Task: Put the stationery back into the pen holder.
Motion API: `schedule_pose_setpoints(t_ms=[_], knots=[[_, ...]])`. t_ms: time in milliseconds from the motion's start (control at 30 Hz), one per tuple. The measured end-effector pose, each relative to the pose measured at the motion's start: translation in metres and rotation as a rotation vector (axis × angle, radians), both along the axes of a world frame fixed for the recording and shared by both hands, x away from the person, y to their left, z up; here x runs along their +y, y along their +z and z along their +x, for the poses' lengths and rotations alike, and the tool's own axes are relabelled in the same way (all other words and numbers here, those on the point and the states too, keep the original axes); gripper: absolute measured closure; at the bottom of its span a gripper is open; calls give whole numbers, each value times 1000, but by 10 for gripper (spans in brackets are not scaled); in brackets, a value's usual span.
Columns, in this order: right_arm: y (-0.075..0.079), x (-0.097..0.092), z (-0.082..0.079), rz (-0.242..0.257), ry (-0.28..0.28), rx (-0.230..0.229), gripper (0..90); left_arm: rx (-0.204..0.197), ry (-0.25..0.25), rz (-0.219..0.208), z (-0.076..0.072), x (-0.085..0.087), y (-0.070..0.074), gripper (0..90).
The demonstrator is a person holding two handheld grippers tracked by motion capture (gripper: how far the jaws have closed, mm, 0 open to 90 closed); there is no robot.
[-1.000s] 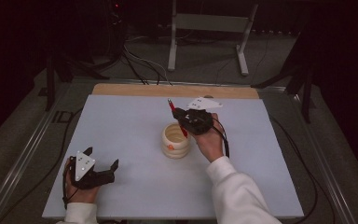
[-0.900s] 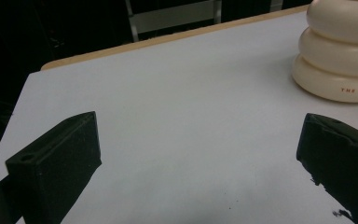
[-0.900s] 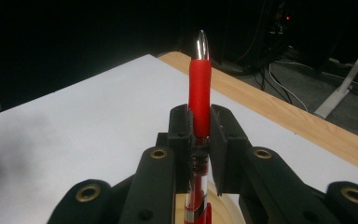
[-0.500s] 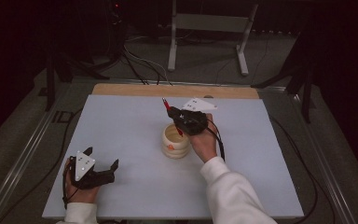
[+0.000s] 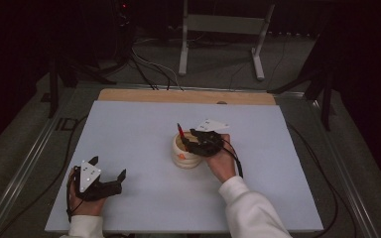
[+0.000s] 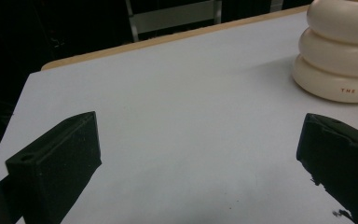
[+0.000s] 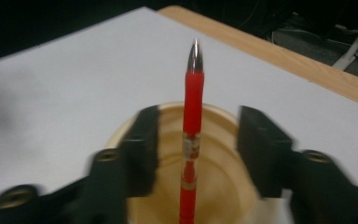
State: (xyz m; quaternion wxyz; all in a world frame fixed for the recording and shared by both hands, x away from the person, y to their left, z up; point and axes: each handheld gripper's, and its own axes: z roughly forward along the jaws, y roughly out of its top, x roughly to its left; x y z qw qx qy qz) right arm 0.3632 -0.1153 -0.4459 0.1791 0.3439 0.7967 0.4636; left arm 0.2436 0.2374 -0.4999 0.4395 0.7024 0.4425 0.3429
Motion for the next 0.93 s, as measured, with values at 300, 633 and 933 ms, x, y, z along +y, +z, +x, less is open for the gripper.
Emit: schedule_pose_setpoints(t_ms=[300, 633, 933], knots=[[5, -82, -51, -21, -163, -101, 154, -1, 5, -2, -1, 0, 0, 3], [-38, -170, -108, 65, -289, -109, 36, -4, 13, -2, -1, 0, 1, 2], [-53, -177, -115, 28, -336, -73, 12, -5, 6, 3, 0, -1, 1, 2]])
